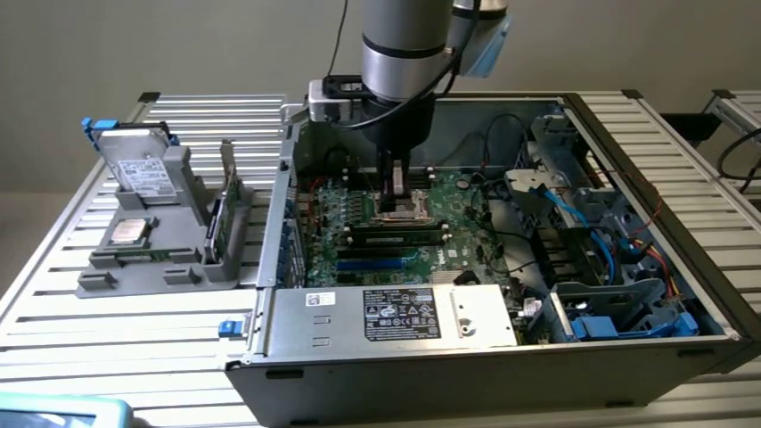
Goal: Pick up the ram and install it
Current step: 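Press down the ram until it locks into place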
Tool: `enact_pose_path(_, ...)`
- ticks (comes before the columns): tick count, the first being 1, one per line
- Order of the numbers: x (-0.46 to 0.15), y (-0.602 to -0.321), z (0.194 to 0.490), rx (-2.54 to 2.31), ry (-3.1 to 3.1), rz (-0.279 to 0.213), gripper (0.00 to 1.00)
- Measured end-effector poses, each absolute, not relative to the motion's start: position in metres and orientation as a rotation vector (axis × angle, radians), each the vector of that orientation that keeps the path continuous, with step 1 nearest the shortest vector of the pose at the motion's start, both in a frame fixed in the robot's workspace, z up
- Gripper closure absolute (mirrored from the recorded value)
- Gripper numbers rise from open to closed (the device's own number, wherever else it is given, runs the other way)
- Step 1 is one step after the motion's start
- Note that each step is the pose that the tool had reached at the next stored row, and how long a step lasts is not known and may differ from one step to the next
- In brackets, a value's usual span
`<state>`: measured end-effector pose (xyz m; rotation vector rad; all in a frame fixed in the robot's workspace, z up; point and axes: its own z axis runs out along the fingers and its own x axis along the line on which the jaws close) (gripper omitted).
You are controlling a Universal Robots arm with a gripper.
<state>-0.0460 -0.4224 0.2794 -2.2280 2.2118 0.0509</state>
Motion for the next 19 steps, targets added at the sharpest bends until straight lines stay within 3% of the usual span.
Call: enact_pose_path(19,-0.021,-0.424,0.281,-2.233,2.217,0.062,0.89)
